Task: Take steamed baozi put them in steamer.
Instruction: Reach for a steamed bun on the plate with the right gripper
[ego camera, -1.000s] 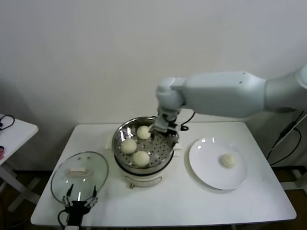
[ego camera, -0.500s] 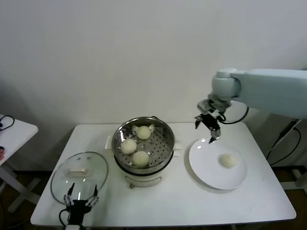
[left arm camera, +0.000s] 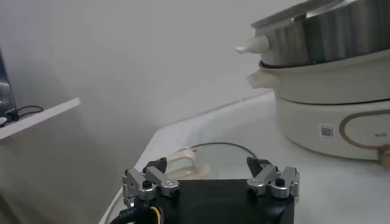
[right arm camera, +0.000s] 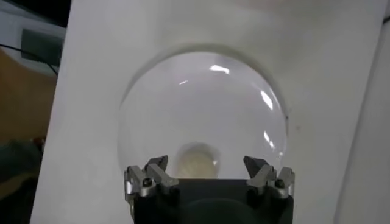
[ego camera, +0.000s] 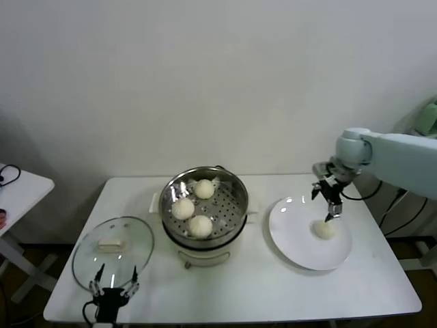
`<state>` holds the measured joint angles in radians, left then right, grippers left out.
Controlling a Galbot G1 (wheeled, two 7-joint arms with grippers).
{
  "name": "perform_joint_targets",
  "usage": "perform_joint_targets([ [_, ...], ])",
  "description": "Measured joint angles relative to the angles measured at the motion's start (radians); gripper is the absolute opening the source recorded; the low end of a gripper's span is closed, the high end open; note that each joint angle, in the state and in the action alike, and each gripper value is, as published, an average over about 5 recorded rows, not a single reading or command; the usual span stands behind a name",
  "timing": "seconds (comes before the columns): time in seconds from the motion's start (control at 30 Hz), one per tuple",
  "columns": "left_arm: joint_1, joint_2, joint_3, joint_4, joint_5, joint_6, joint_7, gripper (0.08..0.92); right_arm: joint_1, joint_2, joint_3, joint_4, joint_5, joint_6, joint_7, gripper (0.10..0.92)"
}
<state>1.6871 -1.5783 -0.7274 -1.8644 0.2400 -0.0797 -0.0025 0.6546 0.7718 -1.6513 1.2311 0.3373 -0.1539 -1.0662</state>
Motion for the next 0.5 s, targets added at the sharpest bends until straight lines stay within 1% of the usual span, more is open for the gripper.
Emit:
perform_joint_targets([
  [0.5,0.011,-0.009,-0.008,0.007,0.012,-0.005,-0.006,0.823,-0.227,-0.005,0.155,-0.132,-0.147,-0.008,0.036,0.823],
])
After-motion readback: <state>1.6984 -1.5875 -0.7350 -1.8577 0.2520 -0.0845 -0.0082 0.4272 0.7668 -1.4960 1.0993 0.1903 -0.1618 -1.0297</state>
